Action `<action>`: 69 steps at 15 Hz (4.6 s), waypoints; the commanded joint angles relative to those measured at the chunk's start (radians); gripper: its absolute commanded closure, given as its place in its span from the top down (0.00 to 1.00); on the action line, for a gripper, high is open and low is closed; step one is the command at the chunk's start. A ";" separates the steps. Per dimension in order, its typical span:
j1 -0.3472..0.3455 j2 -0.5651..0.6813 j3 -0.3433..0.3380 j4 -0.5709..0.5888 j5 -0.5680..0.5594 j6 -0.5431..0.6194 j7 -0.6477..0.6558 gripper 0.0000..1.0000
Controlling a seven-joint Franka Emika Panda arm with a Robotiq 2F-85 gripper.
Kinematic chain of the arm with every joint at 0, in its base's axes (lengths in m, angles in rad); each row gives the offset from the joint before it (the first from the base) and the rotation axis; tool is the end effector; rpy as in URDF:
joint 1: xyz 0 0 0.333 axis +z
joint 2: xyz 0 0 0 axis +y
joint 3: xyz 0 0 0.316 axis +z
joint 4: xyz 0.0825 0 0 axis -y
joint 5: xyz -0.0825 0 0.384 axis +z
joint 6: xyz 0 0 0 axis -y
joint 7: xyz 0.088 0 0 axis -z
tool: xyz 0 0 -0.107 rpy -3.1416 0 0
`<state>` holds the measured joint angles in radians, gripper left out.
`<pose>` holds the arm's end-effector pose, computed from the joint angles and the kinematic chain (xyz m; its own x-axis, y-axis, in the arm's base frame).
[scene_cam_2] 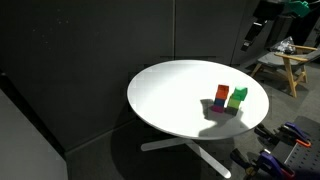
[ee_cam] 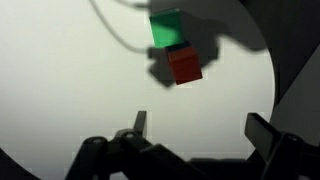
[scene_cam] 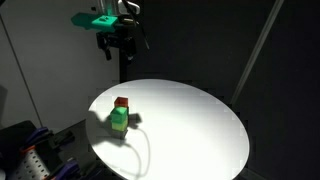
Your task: Put the orange block on top of the green block
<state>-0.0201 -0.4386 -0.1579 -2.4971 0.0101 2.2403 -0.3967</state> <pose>0.4179 -0.0769 0.4555 0.9576 0.2159 0.1909 0.2203 -0.9754 -0.0021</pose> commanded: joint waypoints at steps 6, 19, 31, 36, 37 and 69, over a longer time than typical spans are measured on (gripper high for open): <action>0.042 0.004 -0.044 -0.048 0.067 0.013 -0.137 1.00; 0.056 0.100 0.015 -0.019 0.033 0.133 -0.109 1.00; 0.053 0.224 0.041 0.063 0.051 0.156 -0.111 1.00; 0.052 0.229 0.041 0.068 0.051 0.156 -0.111 1.00; 0.052 0.229 0.041 0.068 0.051 0.156 -0.111 1.00; 0.010 0.449 0.084 0.048 0.065 0.260 -0.217 1.00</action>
<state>0.0167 0.0089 -0.0891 -2.4401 0.0610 2.4810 -0.5731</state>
